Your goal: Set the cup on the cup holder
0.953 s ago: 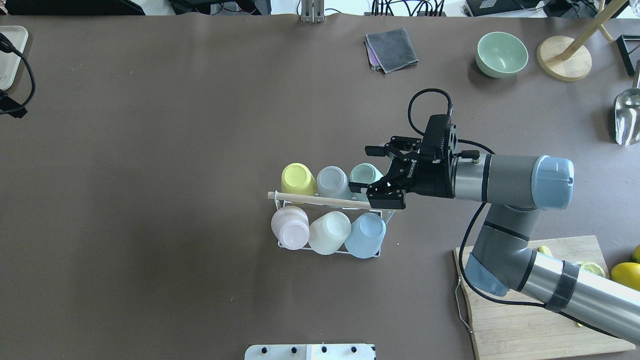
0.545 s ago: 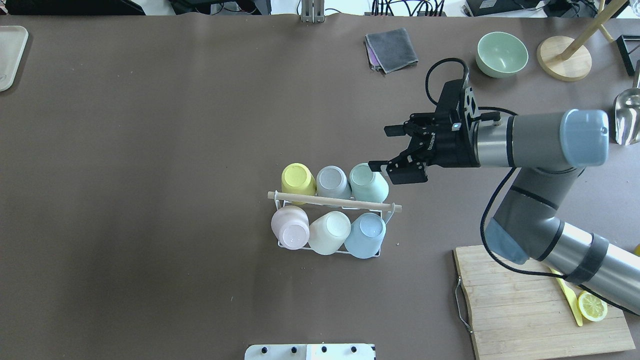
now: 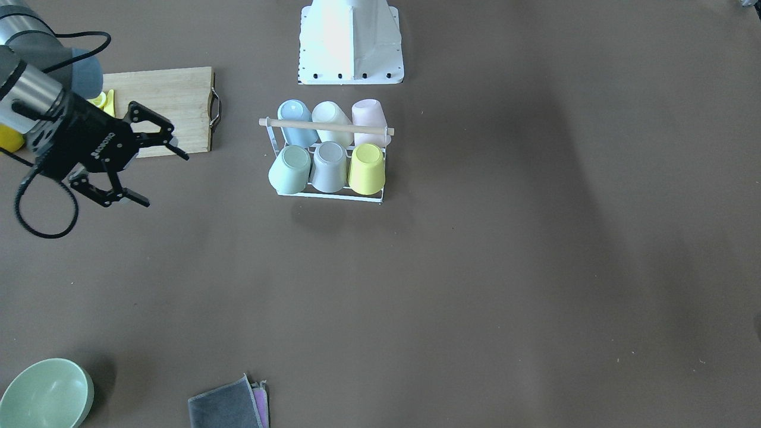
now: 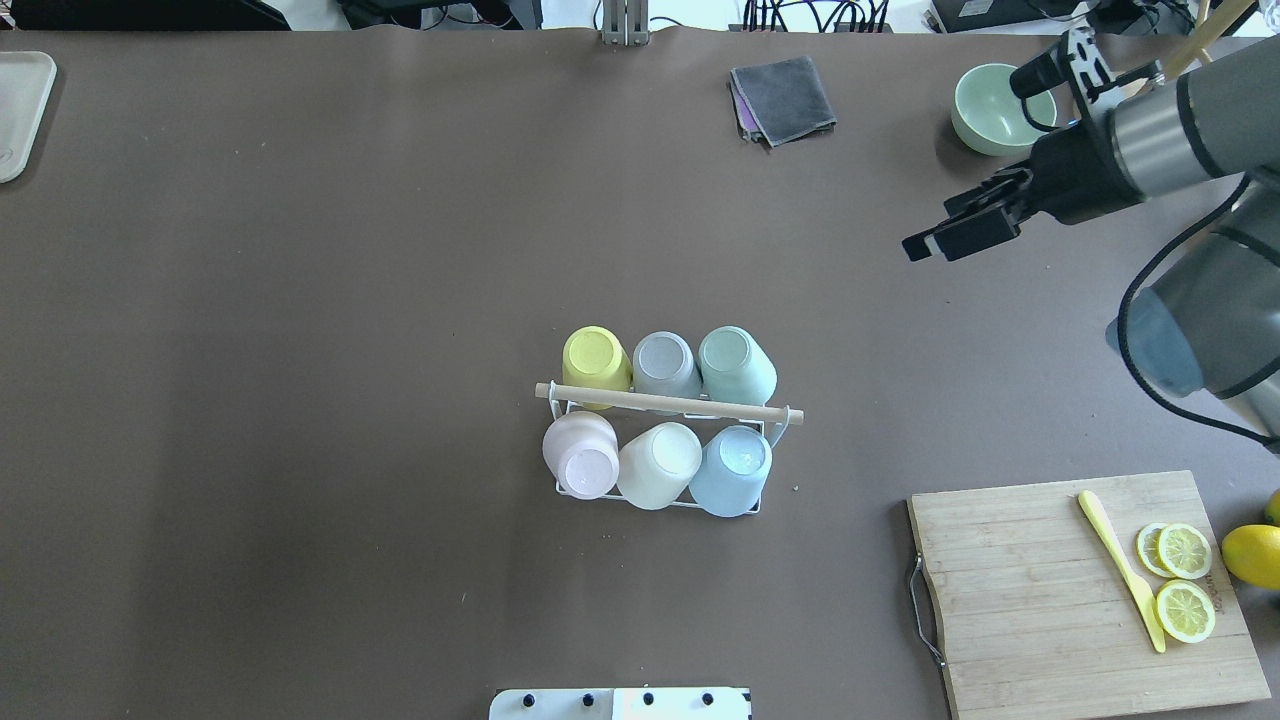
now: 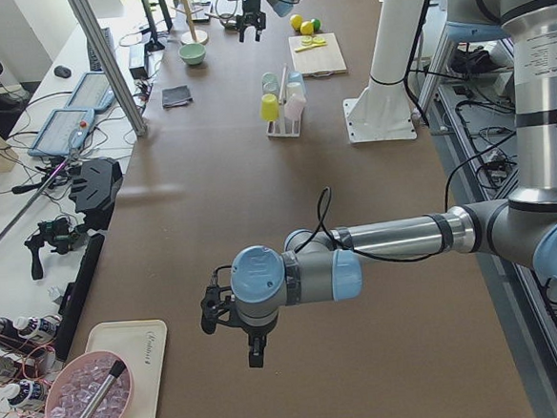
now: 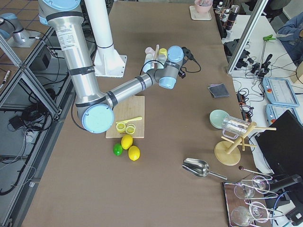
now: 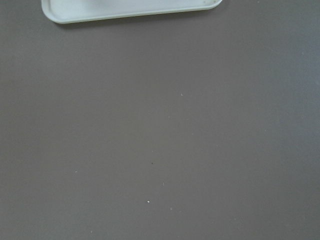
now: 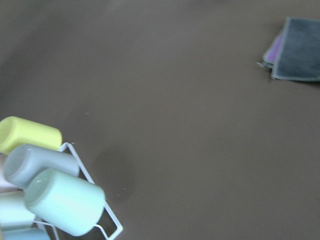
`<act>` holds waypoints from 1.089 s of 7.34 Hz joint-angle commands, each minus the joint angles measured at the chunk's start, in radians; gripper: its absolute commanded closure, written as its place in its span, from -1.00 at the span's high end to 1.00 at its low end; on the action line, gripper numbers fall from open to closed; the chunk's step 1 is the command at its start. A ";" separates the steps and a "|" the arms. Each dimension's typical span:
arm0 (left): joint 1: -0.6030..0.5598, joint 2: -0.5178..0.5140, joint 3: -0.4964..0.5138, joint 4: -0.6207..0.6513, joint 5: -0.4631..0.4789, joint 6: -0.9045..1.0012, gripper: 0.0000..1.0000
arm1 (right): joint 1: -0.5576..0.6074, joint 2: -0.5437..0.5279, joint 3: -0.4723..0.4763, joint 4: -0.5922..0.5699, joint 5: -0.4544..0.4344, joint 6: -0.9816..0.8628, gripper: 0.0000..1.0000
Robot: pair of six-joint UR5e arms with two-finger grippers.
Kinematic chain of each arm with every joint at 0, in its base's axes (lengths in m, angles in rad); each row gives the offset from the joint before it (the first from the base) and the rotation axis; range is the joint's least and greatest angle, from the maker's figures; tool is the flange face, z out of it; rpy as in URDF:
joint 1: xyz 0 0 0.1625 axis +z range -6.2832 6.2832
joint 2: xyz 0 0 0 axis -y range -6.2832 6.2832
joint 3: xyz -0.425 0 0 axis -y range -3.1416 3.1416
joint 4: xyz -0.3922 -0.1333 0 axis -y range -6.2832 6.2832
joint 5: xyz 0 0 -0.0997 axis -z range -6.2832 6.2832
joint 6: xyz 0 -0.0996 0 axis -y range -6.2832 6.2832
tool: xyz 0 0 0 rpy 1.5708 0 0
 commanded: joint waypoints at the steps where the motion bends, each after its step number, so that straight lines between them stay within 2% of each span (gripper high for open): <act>1: 0.093 -0.036 -0.004 0.068 0.000 -0.007 0.96 | 0.047 -0.078 0.018 -0.205 -0.243 0.001 1.00; 2: 0.092 -0.044 -0.021 0.094 0.001 -0.007 0.96 | 0.058 -0.140 0.068 -0.272 -0.290 0.001 1.00; 3: 0.073 -0.029 -0.067 0.099 0.003 -0.007 0.96 | 0.067 -0.162 0.123 -0.456 -0.253 0.007 1.00; 4: 0.067 -0.022 -0.073 0.099 0.012 -0.025 0.96 | 0.126 -0.169 0.131 -0.625 -0.142 0.007 1.00; 5: 0.065 -0.028 -0.100 0.099 0.050 -0.074 0.96 | 0.192 -0.232 0.128 -0.665 -0.054 -0.002 1.00; 6: 0.067 -0.006 -0.117 0.098 0.093 -0.073 0.96 | 0.229 -0.301 0.128 -0.668 -0.055 -0.007 1.00; 7: 0.069 0.023 -0.107 0.082 0.095 -0.070 0.96 | 0.271 -0.369 0.122 -0.668 -0.058 -0.065 1.00; 8: 0.072 0.012 -0.096 0.066 0.100 -0.073 0.96 | 0.340 -0.412 0.075 -0.670 -0.059 -0.223 1.00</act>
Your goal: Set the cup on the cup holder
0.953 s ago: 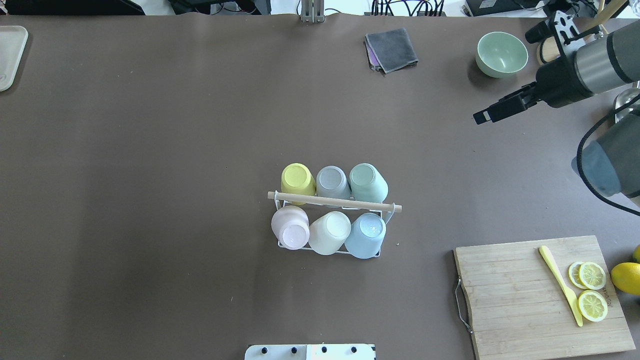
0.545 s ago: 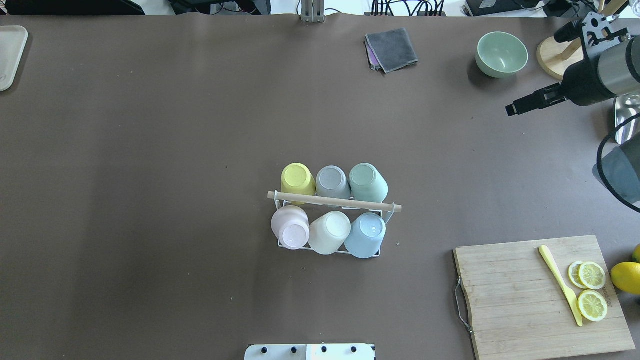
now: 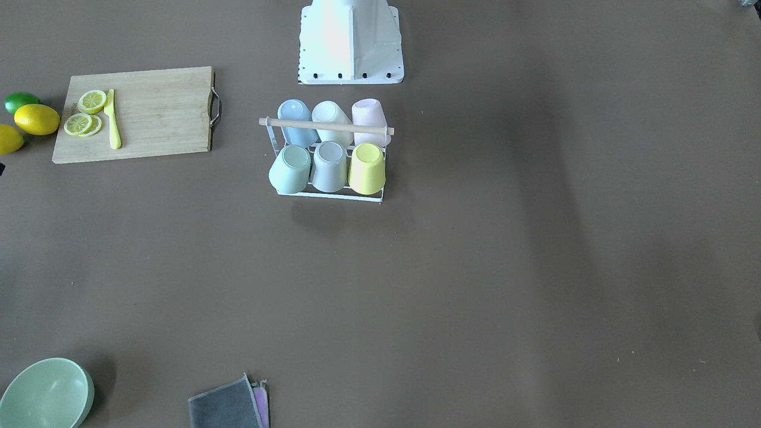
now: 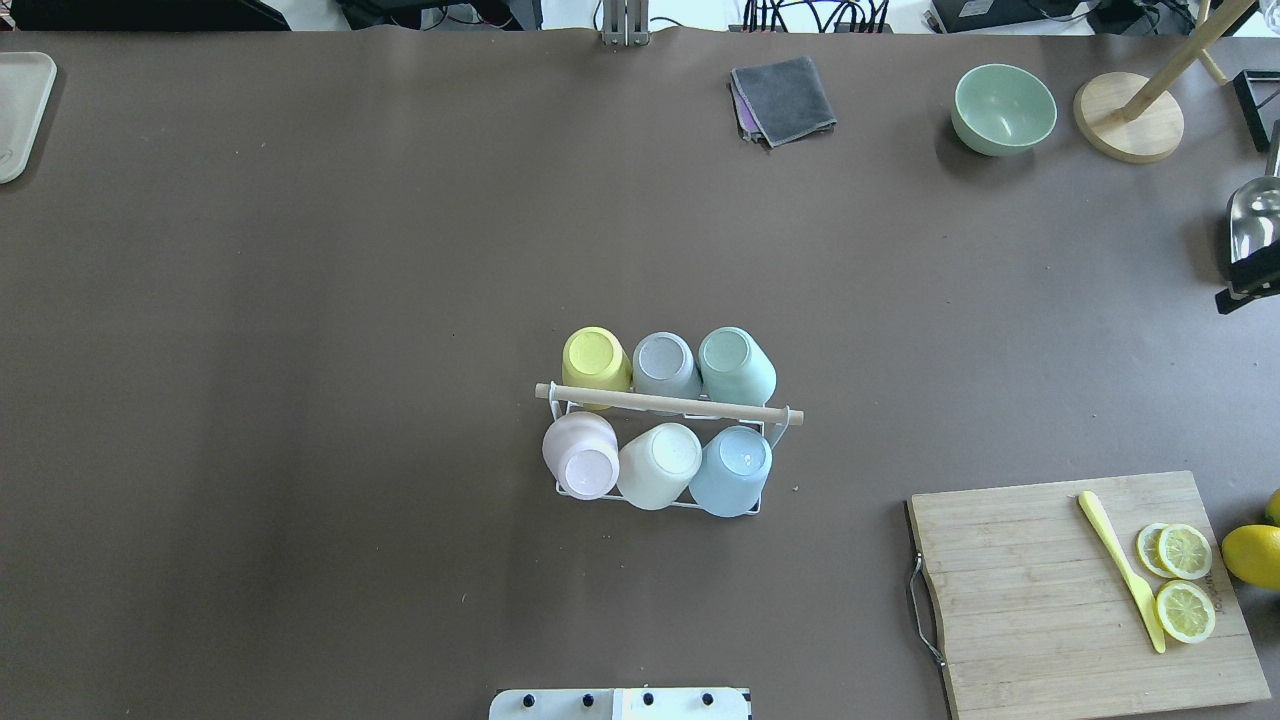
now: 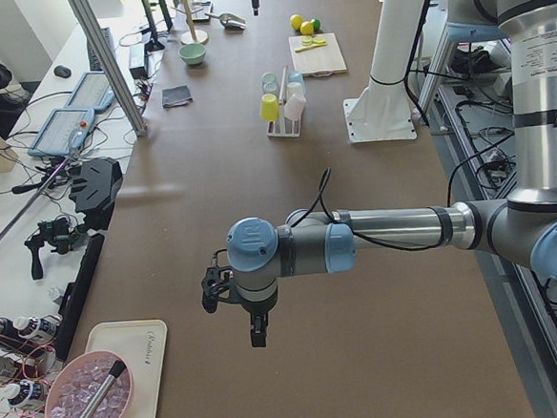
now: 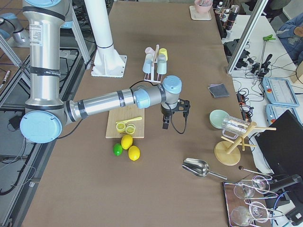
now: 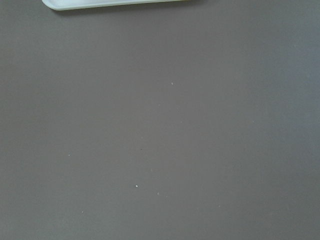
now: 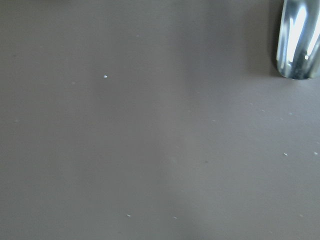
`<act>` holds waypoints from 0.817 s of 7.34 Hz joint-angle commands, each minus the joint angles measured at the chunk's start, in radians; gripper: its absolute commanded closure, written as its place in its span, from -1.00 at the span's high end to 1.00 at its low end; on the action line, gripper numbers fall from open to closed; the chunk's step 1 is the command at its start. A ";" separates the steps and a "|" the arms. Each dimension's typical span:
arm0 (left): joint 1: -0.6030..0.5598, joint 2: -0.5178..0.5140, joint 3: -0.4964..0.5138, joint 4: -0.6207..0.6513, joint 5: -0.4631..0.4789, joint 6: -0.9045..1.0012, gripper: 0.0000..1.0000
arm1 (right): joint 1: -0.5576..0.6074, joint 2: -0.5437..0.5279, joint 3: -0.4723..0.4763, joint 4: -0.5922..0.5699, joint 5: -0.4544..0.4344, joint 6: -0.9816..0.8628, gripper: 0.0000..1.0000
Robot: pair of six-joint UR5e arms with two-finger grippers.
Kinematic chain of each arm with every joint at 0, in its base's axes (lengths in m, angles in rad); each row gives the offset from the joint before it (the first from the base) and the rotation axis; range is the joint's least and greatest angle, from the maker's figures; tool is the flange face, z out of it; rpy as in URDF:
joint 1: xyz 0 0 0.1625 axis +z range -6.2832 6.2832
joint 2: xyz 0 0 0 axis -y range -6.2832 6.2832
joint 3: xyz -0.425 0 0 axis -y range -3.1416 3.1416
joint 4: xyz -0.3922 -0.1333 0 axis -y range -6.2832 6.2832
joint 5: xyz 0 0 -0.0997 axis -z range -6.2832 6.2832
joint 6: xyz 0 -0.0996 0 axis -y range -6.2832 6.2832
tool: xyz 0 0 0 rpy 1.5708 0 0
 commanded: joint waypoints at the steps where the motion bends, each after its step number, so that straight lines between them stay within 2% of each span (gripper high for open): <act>1: 0.003 -0.009 0.072 -0.096 0.010 -0.004 0.96 | 0.163 -0.079 -0.132 -0.004 0.003 -0.269 1.00; 2: 0.004 -0.011 0.100 -0.168 0.004 -0.007 0.96 | 0.215 -0.086 -0.190 -0.001 0.002 -0.359 1.00; 5: 0.004 -0.014 0.089 -0.176 0.000 -0.005 0.96 | 0.292 -0.102 -0.196 -0.007 -0.021 -0.356 1.00; 6: 0.032 -0.038 0.071 -0.166 -0.031 -0.010 0.96 | 0.303 -0.102 -0.205 -0.004 -0.018 -0.356 1.00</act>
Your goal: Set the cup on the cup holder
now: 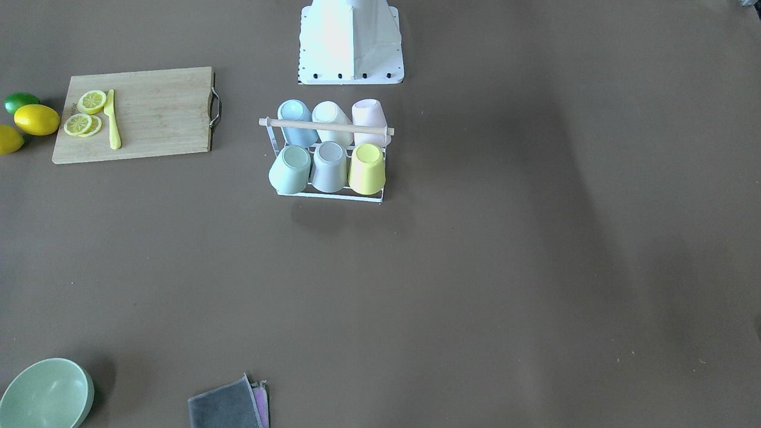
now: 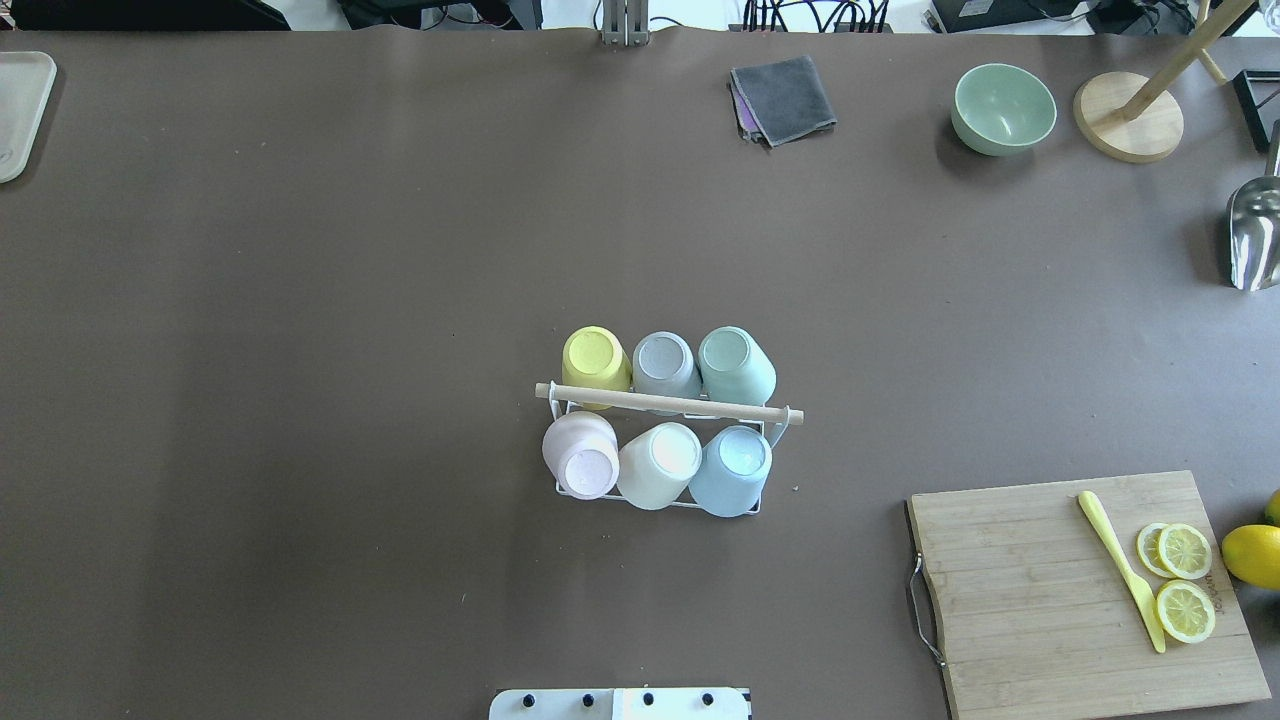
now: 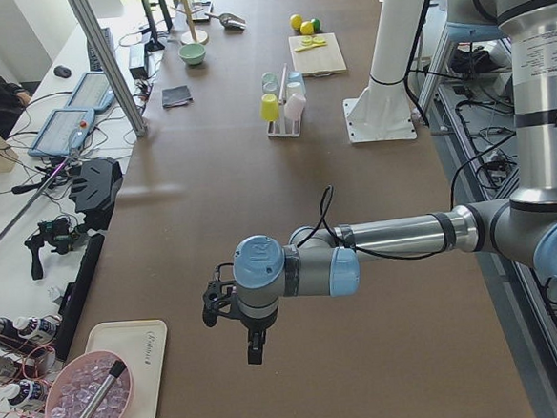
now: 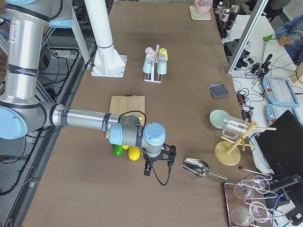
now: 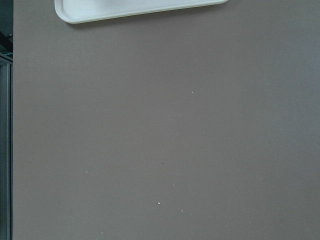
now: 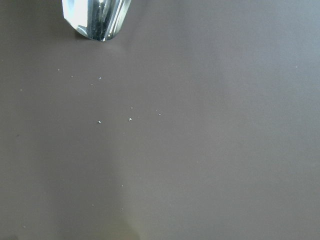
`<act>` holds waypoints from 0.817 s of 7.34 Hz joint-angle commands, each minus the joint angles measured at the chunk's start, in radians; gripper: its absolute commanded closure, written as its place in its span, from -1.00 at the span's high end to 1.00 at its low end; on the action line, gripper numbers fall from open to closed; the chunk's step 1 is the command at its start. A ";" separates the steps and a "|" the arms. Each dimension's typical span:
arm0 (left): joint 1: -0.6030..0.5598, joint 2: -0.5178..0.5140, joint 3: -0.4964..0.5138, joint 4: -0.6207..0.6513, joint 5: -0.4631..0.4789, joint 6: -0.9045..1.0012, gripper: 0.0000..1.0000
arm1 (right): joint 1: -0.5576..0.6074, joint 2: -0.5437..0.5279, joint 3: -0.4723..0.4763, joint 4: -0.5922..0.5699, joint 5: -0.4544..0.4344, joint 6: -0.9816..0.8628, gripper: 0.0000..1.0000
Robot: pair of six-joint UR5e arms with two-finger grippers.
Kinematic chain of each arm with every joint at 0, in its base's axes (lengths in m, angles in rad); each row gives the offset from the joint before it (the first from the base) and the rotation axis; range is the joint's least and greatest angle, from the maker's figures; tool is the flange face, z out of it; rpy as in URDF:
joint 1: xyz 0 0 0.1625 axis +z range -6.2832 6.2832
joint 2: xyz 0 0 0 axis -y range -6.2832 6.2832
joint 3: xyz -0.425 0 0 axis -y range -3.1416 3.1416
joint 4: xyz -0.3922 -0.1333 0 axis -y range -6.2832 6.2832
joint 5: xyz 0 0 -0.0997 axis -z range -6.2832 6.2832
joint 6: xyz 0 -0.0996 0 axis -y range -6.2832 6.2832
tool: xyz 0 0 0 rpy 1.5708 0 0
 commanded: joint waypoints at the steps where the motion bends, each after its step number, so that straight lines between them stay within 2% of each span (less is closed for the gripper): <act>1: 0.049 -0.033 -0.021 0.007 -0.034 -0.005 0.96 | 0.024 0.003 0.002 0.005 -0.006 0.000 1.00; 6: 0.050 -0.022 -0.027 0.008 -0.033 -0.001 0.96 | 0.024 0.006 0.020 0.011 -0.009 -0.006 1.00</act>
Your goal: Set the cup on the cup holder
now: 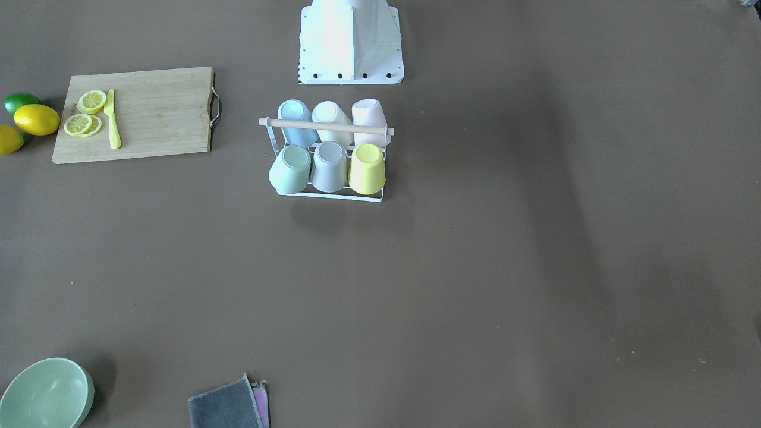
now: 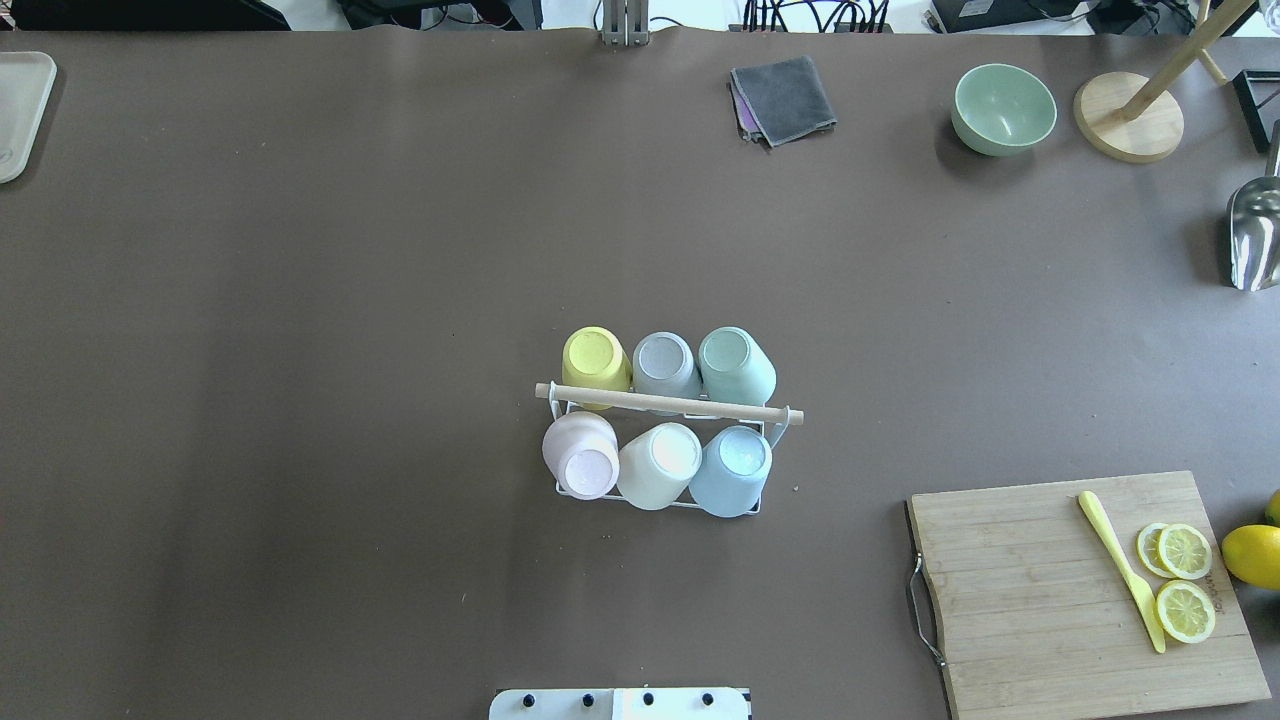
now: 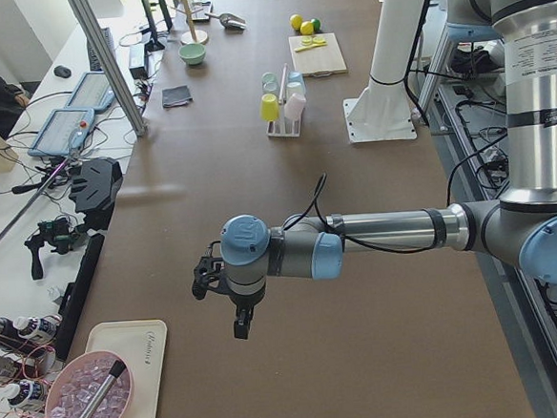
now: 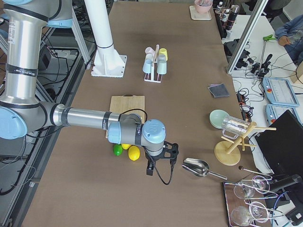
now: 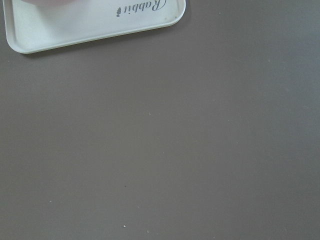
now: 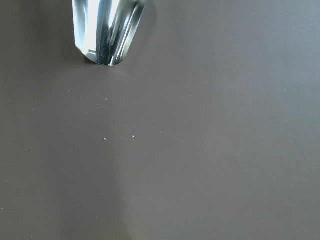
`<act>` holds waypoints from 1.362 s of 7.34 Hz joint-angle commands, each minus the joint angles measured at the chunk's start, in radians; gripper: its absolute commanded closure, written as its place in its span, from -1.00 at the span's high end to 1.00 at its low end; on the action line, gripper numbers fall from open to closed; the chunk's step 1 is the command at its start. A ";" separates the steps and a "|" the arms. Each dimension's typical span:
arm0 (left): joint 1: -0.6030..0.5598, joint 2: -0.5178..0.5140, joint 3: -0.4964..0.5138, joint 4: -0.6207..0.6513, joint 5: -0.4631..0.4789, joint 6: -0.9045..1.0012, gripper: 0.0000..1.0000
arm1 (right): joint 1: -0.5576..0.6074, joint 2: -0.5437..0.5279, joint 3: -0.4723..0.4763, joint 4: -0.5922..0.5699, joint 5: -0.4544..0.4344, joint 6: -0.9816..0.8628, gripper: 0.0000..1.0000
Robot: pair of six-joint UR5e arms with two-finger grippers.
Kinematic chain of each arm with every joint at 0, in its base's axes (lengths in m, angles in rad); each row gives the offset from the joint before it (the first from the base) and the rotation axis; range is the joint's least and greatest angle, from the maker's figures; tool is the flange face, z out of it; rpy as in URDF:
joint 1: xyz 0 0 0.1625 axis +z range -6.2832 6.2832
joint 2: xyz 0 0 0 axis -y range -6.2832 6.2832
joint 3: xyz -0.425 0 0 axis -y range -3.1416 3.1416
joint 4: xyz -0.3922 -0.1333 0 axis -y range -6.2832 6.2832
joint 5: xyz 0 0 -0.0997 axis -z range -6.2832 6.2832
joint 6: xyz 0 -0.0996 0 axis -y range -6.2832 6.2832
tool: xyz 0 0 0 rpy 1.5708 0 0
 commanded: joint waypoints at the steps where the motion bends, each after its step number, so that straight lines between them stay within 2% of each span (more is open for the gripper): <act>1: 0.000 0.001 0.002 0.000 0.001 0.001 0.96 | 0.000 -0.008 0.000 0.000 -0.001 -0.002 1.00; 10: 0.005 -0.010 0.006 -0.006 0.007 0.003 0.96 | 0.000 -0.005 -0.002 0.000 -0.019 -0.003 1.00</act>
